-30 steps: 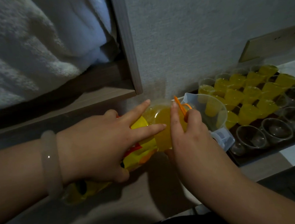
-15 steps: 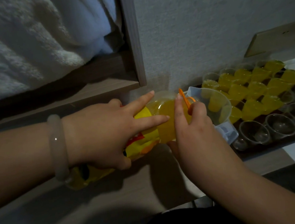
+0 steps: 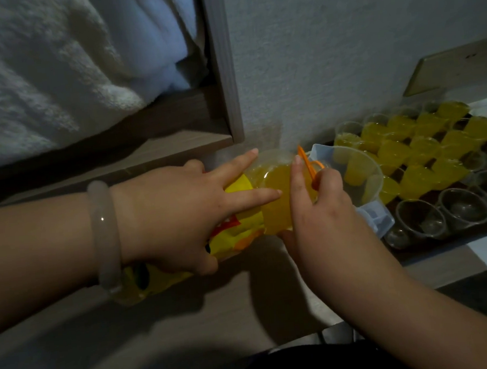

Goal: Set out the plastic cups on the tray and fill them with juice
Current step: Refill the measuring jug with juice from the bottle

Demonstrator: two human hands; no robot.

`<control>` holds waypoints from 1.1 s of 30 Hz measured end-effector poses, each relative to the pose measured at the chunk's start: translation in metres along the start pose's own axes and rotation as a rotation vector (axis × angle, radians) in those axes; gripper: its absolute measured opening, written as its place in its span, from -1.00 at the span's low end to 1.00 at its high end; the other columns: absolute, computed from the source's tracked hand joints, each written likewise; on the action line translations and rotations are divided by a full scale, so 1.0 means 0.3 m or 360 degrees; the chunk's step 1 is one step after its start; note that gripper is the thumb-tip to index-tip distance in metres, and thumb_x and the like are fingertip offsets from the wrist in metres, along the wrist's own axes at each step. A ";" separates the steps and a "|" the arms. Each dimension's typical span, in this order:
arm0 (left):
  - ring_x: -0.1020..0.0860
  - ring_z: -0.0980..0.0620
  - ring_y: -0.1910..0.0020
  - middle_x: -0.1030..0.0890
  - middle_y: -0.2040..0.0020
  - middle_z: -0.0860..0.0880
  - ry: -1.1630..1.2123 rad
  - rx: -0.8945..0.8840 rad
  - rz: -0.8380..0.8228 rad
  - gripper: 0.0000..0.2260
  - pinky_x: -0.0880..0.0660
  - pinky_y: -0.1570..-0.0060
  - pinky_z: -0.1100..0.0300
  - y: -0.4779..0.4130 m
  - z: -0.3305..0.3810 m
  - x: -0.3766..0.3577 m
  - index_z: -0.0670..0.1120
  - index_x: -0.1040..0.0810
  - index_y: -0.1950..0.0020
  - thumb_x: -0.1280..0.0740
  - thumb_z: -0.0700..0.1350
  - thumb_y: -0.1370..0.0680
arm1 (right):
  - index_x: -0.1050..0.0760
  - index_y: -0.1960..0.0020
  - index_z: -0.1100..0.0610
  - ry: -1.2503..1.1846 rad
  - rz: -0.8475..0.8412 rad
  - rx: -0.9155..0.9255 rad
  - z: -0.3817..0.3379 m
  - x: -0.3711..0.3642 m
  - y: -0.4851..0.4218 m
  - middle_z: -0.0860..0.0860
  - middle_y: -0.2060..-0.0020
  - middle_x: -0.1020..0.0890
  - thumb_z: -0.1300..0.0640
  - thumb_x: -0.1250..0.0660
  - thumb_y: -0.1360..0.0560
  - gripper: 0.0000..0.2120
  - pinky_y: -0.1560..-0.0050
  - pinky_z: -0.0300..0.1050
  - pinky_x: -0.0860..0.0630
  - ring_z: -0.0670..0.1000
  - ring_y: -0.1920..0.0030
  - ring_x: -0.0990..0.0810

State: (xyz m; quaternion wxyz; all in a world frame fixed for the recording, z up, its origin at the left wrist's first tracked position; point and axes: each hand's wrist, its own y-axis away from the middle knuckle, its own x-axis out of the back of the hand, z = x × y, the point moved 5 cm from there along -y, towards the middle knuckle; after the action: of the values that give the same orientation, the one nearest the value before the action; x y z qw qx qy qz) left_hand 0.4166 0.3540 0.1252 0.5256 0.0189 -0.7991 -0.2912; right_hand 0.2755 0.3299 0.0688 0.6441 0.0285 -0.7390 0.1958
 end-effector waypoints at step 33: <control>-0.40 -0.13 -0.20 0.42 -0.49 0.10 -0.0052 0.0021 -0.0006 0.02 -0.49 -0.03 0.09 0.008 0.008 0.024 0.47 0.43 -0.31 -0.41 0.32 -0.30 | 0.16 -0.56 0.20 -0.0207 -0.0324 0.0142 -0.005 0.047 0.023 0.23 -0.32 -0.24 0.14 -0.50 -0.40 0.02 -0.09 -0.09 -0.50 0.14 -0.17 -0.47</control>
State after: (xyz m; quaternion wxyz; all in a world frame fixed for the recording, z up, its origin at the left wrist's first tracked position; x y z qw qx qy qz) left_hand 0.4120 0.3547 0.1316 0.5118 0.0192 -0.8095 -0.2871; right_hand 0.2726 0.3398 0.0809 0.6093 0.1444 -0.7631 0.1598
